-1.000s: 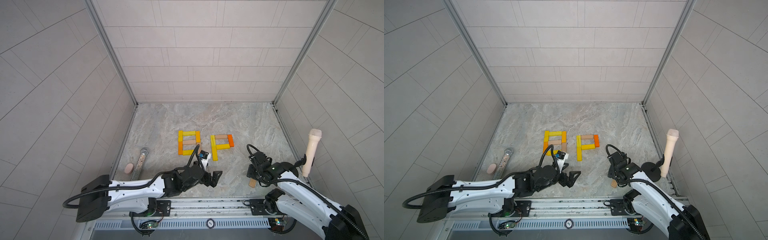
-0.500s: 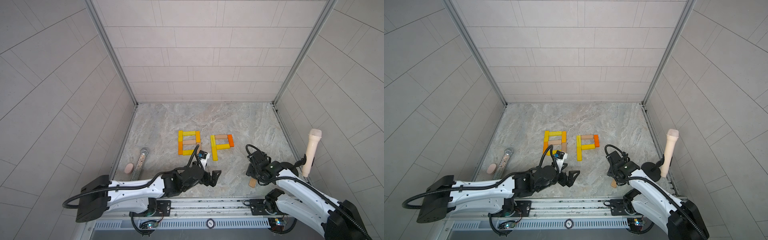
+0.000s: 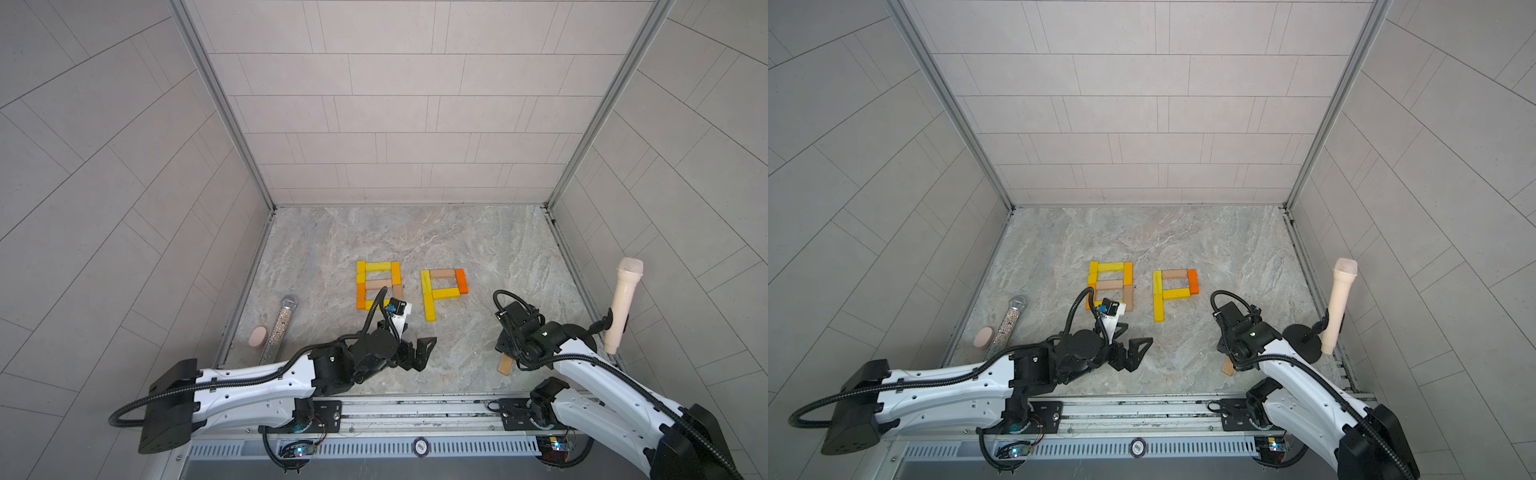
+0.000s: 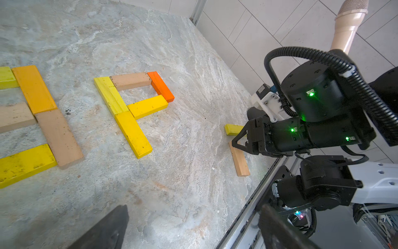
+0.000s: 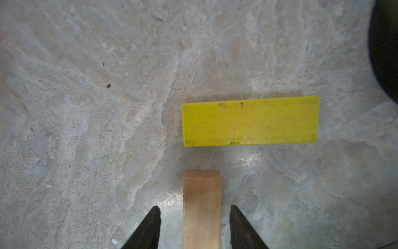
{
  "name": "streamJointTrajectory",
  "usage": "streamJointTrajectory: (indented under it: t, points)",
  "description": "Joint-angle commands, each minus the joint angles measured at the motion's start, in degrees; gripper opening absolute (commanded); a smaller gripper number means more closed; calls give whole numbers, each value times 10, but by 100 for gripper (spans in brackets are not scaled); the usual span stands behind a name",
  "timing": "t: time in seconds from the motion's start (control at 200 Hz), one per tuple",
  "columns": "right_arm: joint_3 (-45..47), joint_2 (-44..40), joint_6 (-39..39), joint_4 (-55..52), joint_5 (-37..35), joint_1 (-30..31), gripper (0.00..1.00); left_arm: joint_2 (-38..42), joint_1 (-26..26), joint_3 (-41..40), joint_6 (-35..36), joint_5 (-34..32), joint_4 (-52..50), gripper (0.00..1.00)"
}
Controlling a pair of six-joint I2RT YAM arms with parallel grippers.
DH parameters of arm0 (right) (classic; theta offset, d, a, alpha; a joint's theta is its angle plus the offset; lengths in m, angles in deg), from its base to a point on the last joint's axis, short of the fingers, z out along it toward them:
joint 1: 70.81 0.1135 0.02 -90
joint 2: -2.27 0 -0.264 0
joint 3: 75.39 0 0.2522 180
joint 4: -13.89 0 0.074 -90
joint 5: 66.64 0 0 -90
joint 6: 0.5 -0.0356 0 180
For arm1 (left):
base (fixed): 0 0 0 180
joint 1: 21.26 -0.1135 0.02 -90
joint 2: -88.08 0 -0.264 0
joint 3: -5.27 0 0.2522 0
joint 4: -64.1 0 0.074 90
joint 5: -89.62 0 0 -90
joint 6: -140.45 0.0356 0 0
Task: Assemble the number 8 with building blocks
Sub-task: Pick up the building block from the center of the board, then assemble the building block at the center of the board.
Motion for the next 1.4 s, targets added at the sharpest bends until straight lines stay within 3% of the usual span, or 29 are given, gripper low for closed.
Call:
streamJointTrajectory:
  t: [0.0,0.4,0.595,0.911,1.216,1.396]
  points:
    - [4,18,-27,2,2,3,54,2,-3,0,-6,-5,-11,100]
    - [1,79,-37,37,5,3,49,6,-8,6,-6,0,-17,100]
    - [2,82,-8,62,11,3,30,5,-19,5,-14,12,-16,100]
    - [-37,77,141,98,39,4,26,-9,-26,11,-20,26,-10,100]
    - [-152,201,312,81,107,3,27,-28,-26,-4,-33,40,31,100]
    - [-193,265,347,86,104,-3,28,-46,-26,5,-51,40,32,100]
